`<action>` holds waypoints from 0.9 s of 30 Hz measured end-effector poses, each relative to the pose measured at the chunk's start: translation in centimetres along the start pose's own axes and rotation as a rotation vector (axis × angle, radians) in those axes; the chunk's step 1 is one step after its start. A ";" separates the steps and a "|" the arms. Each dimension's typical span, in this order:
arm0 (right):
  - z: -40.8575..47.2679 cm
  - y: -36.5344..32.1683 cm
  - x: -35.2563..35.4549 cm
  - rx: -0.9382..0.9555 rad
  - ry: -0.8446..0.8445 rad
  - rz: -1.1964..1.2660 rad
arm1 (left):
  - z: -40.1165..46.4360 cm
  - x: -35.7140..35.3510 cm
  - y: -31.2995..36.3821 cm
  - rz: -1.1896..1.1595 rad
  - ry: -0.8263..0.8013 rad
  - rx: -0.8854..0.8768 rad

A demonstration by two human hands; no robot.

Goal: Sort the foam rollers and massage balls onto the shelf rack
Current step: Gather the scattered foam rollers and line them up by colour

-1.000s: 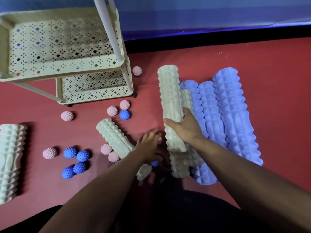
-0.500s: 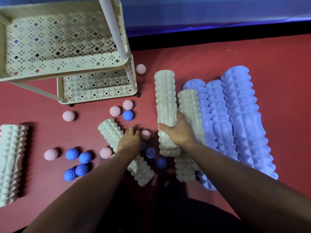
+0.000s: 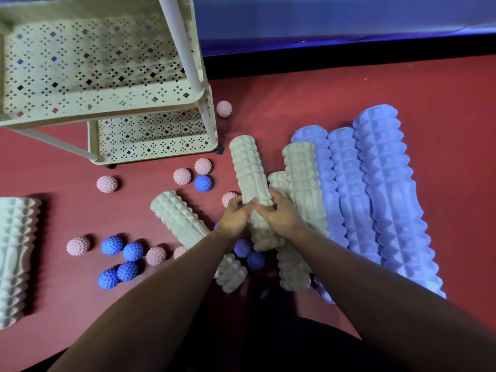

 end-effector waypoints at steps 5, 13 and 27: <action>0.0 0.9 -0.2 -0.009 0.040 -0.057 | 1.2 0.4 1.0 0.243 0.131 -0.128; -1.3 -0.5 -0.2 -0.027 -0.021 -0.059 | 1.3 0.7 0.6 0.552 0.091 -0.162; -3.7 -7.8 0.6 0.165 -0.131 -0.336 | -4.4 15.8 -1.4 0.392 0.859 0.110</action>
Point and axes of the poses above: each hand's wrist, its own z-axis towards the middle knuckle, its own x-axis out of the back of the hand, y = z × x, the point moved 9 cm from there along z, towards the middle knuckle, and after that the axes turned 8 degrees about x, right-handed, at the moved point
